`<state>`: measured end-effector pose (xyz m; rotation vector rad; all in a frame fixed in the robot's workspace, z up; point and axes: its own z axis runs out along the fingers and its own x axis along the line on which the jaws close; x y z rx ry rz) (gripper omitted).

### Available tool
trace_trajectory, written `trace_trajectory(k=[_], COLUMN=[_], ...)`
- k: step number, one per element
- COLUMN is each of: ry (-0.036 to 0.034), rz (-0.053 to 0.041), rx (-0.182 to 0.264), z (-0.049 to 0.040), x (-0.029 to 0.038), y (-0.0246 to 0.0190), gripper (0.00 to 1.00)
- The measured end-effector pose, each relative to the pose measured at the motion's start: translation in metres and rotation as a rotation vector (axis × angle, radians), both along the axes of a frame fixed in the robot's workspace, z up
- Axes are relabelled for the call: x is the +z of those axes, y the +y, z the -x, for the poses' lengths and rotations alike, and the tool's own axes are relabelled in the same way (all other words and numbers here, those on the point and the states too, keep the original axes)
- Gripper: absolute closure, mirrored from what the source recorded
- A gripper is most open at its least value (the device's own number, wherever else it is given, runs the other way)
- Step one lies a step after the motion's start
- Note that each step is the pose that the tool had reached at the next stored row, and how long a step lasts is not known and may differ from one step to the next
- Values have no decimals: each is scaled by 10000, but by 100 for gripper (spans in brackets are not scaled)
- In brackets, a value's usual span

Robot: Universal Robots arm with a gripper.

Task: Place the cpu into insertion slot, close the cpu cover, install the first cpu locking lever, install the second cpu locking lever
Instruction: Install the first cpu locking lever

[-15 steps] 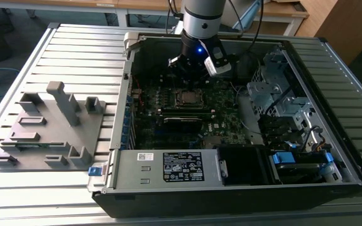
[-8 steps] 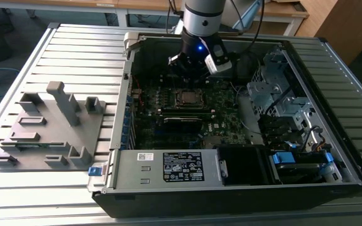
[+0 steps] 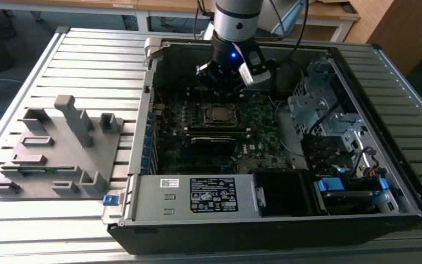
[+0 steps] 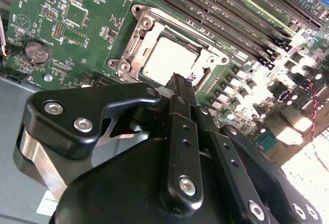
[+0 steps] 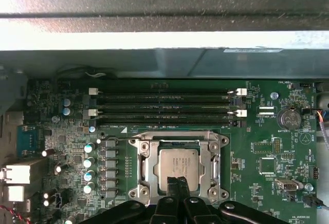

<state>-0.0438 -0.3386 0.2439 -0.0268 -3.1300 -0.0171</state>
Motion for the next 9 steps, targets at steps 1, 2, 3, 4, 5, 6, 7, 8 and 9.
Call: trace_trajectory(k=[1, 2, 3, 4, 5, 6, 7, 8, 9], ry=[0, 2, 3, 2, 1, 0, 0, 0, 1], rz=[1, 3, 5, 4, 2, 0, 1, 1, 1], rx=[0, 0, 0, 0, 0, 0, 0, 0, 0], z=[0, 0, 0, 0, 0, 0, 0, 0, 0], x=[1, 4, 8, 11, 15, 17, 19, 20, 20], y=[0, 0, -1, -1, 0, 0, 0, 0, 0], gripper=[90, 90, 90, 90, 90, 90, 90, 90, 90])
